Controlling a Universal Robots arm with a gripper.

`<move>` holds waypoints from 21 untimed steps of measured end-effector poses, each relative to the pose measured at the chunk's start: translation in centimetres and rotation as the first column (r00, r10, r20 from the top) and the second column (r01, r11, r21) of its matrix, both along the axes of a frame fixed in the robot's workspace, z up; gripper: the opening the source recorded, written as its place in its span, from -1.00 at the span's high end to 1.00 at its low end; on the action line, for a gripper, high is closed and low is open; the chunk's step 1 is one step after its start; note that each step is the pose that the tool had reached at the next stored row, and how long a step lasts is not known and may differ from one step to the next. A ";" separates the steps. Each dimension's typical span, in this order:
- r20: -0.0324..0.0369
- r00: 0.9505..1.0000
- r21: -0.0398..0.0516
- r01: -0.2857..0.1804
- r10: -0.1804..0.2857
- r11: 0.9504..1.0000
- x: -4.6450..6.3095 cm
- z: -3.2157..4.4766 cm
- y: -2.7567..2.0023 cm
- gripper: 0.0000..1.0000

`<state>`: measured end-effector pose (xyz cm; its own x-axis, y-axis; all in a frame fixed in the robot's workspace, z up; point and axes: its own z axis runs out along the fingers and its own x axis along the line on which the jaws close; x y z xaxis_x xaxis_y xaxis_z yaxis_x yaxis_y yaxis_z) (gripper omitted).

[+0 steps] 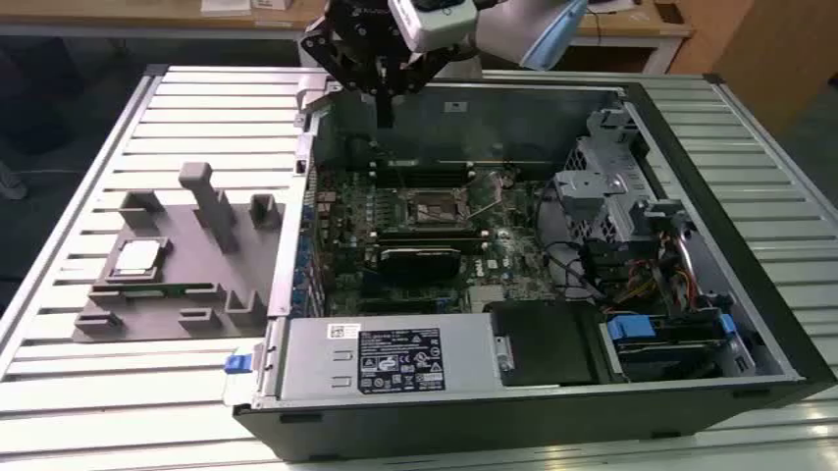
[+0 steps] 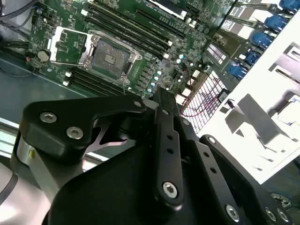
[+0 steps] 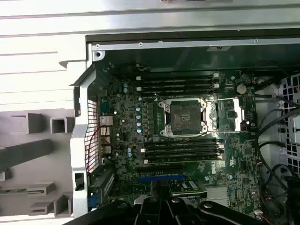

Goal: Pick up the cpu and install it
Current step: 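Reach for the cpu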

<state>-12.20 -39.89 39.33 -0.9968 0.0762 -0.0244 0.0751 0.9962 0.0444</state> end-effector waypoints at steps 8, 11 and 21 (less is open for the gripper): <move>0.000 1.000 0.000 0.000 0.000 1.000 -0.2 0.00 0.00 0.79; 0.000 1.000 0.000 0.000 0.000 1.000 -0.3 0.00 0.00 0.79; 0.001 1.000 0.000 0.000 0.000 1.000 -0.8 0.00 0.00 0.79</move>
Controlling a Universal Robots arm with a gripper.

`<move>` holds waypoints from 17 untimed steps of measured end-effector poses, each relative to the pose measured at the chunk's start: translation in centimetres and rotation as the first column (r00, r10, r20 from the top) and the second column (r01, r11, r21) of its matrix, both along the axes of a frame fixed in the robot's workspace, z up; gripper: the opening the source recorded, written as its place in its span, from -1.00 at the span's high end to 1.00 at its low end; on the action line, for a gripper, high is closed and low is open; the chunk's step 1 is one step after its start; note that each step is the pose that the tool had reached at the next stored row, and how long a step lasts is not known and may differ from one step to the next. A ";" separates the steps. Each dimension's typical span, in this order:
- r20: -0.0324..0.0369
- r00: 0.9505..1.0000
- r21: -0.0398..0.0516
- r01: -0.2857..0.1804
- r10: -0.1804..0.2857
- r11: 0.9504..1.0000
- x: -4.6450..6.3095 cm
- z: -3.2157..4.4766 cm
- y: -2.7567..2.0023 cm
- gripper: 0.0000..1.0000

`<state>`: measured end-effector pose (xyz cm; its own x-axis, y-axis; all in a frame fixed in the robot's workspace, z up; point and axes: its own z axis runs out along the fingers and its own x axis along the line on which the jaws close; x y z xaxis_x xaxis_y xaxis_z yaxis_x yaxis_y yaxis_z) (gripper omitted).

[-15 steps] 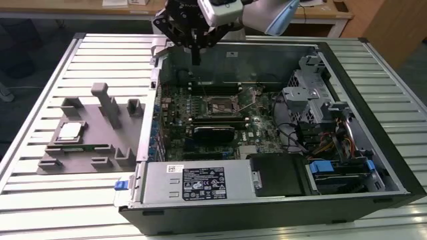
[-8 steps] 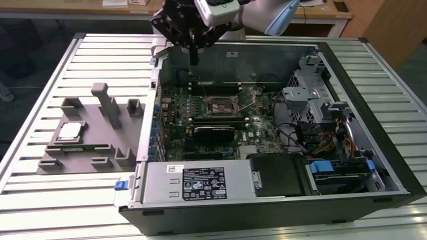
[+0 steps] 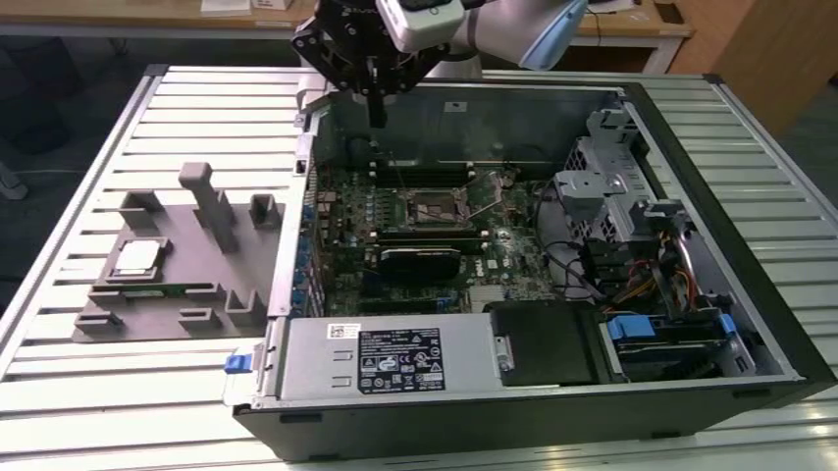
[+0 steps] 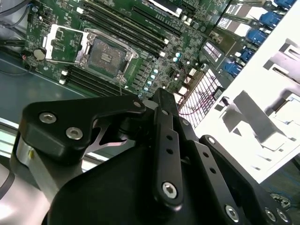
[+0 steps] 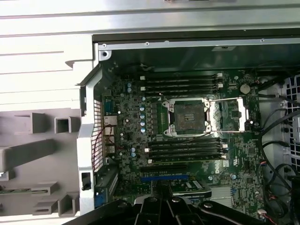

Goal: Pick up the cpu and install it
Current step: 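Reach for the cpu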

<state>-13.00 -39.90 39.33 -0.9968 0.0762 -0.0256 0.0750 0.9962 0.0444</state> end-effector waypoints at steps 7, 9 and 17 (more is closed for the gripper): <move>0.002 1.000 0.000 0.000 0.000 1.000 -0.6 0.00 0.00 0.79; 0.002 1.000 0.000 0.000 0.000 1.000 -0.8 0.00 0.00 0.79; 0.005 1.000 0.000 0.000 0.000 1.000 -1.5 0.00 0.00 0.79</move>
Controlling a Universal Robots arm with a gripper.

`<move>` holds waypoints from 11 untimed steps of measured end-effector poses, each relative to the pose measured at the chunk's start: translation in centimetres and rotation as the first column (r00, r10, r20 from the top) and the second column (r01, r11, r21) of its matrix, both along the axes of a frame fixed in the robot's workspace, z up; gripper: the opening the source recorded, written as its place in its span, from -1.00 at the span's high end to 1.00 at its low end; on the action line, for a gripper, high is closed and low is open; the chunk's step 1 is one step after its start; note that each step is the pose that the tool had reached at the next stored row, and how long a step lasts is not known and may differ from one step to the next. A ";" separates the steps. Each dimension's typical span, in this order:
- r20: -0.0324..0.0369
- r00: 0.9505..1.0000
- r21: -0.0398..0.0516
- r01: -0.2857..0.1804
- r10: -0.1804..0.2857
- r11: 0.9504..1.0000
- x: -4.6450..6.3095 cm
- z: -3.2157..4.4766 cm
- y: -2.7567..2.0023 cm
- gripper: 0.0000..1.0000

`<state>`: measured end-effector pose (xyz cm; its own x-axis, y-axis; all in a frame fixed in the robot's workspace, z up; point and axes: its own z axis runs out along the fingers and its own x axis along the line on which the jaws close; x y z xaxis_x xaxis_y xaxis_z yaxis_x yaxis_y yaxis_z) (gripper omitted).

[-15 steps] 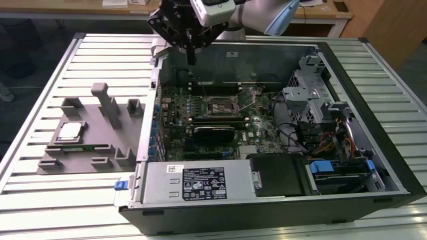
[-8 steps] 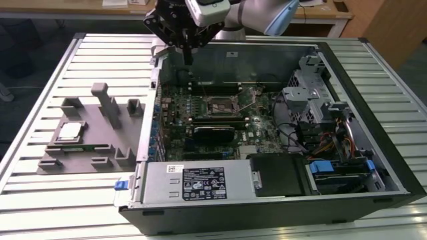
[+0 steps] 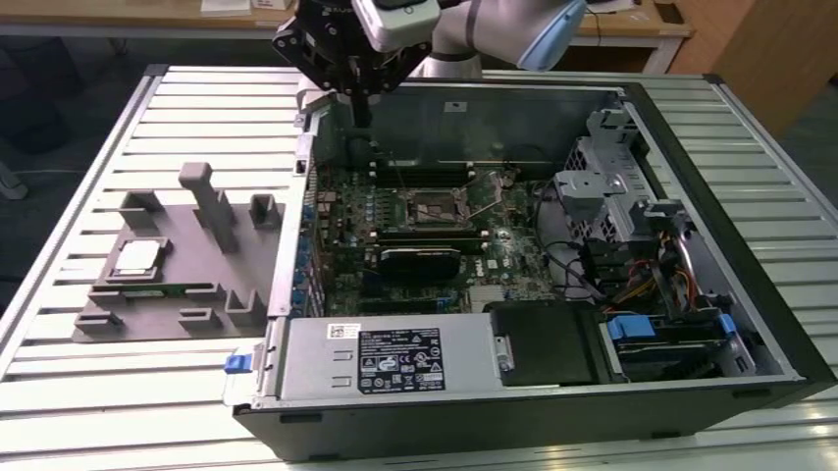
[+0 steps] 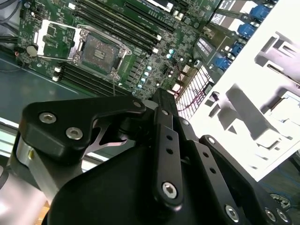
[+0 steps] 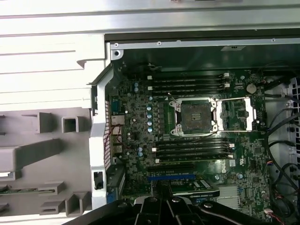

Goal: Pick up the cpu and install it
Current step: 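Reach for the cpu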

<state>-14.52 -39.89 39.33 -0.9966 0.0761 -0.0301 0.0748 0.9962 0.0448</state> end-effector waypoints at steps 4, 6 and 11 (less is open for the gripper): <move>0.001 1.000 0.000 0.000 0.000 1.000 -0.4 0.00 0.00 0.79; 0.002 1.000 0.000 0.000 0.000 1.000 -0.6 0.00 0.00 0.79; 0.003 1.000 0.000 0.000 0.000 1.000 -1.0 0.00 0.00 0.79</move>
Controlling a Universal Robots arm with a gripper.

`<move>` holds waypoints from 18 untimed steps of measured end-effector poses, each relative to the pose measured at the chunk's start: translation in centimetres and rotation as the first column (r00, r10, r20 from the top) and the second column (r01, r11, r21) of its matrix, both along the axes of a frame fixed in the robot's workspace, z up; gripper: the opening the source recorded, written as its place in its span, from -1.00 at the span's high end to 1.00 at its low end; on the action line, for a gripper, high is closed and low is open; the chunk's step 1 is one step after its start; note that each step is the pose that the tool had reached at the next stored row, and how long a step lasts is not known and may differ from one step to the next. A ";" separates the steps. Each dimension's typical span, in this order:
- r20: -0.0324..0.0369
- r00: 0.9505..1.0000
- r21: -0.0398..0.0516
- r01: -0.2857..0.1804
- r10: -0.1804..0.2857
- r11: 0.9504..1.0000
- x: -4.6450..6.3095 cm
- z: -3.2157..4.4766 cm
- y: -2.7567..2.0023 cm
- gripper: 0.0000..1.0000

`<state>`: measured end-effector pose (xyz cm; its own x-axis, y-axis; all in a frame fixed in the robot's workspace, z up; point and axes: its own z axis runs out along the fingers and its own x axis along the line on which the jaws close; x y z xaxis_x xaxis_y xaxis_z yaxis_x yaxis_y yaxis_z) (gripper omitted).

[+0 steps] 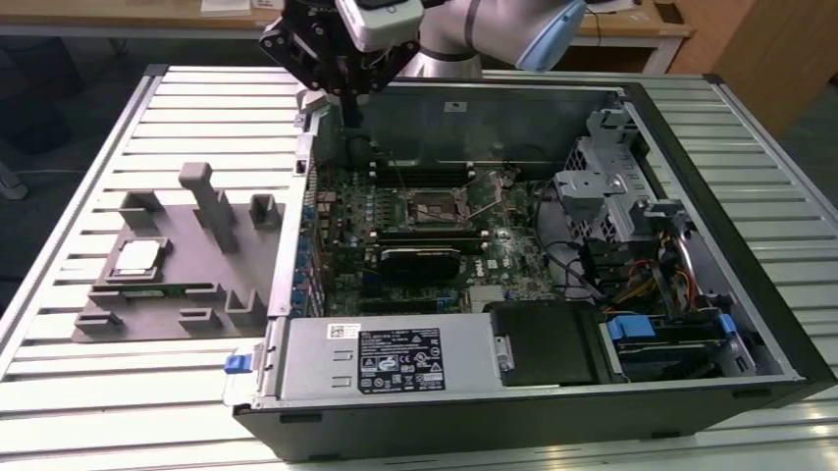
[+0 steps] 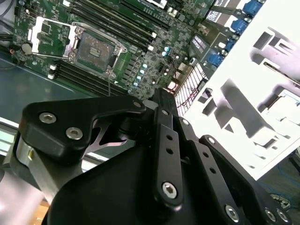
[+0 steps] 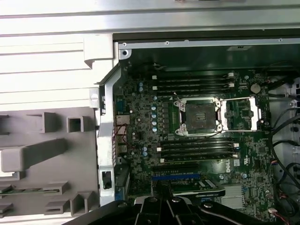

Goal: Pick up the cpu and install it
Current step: 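Reach for the cpu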

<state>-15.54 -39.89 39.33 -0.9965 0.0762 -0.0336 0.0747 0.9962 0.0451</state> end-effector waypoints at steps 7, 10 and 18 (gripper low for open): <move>0.002 1.000 0.000 0.000 0.000 1.000 -0.6 0.00 0.00 0.79; 0.003 1.000 0.000 0.000 0.000 1.000 -0.8 0.00 0.00 0.79; 0.004 1.000 0.000 0.000 0.000 1.000 -1.4 0.00 0.00 0.79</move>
